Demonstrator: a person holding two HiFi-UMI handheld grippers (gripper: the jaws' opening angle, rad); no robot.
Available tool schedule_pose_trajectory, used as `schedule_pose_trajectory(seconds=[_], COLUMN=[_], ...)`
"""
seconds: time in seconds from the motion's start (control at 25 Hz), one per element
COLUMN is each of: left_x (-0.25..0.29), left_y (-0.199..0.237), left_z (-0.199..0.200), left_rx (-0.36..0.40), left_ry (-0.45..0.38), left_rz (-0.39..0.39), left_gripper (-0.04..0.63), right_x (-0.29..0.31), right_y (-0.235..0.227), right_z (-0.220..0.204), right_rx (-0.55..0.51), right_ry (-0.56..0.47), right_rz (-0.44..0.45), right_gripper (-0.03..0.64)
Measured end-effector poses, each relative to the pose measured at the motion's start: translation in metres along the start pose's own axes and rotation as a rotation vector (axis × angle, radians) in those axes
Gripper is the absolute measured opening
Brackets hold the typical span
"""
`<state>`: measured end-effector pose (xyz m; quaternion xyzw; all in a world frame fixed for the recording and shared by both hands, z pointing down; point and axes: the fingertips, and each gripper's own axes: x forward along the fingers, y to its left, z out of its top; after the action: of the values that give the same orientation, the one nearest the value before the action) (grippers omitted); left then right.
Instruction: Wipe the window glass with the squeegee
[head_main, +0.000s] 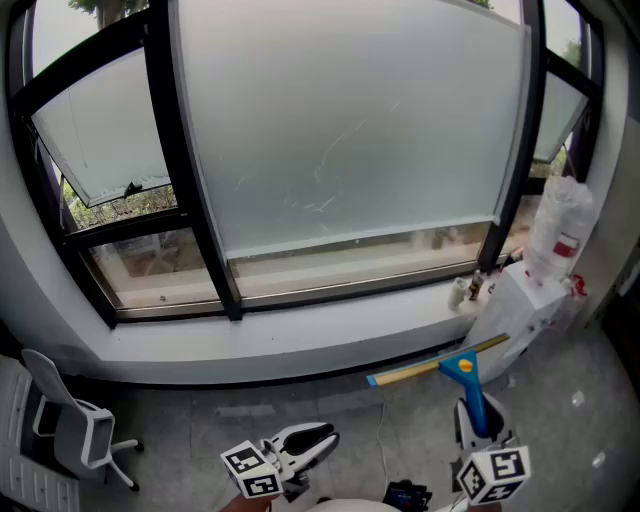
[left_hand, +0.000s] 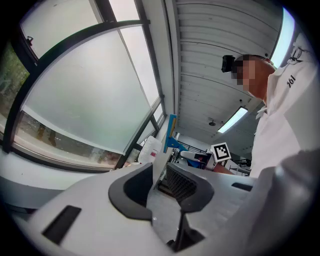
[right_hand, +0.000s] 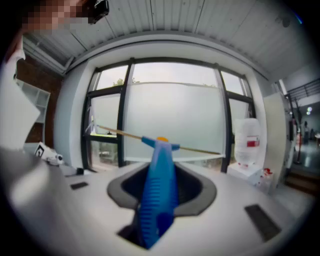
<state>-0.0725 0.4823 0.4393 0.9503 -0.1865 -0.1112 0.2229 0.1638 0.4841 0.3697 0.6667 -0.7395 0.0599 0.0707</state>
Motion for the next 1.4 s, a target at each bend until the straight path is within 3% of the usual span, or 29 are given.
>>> schedule_pose_trajectory(seconds=[0.72,1.08,1.4], left_x=[-0.041,-0.017,0.015], left_y=[0.034,0.099,0.157], left_z=[0.045,0.093,0.175], left_rx=[0.061,0.142,0.26], left_ry=[-0.094,-0.137,-0.216], left_rz=[0.118,0.228,0.346], left_gripper=[0.107,0.107,0.107], right_x=[0.067,0.176,0.28], right_y=[0.049,0.067,0.073], right_z=[0.029,0.076,0.141], right_rx=[0.031,-0.016,-0.112], right_ry=[0.003,-0.074,-0.155], right_rz=[0.146,0.379,0.424], right_gripper=[0.153,0.153,0.153])
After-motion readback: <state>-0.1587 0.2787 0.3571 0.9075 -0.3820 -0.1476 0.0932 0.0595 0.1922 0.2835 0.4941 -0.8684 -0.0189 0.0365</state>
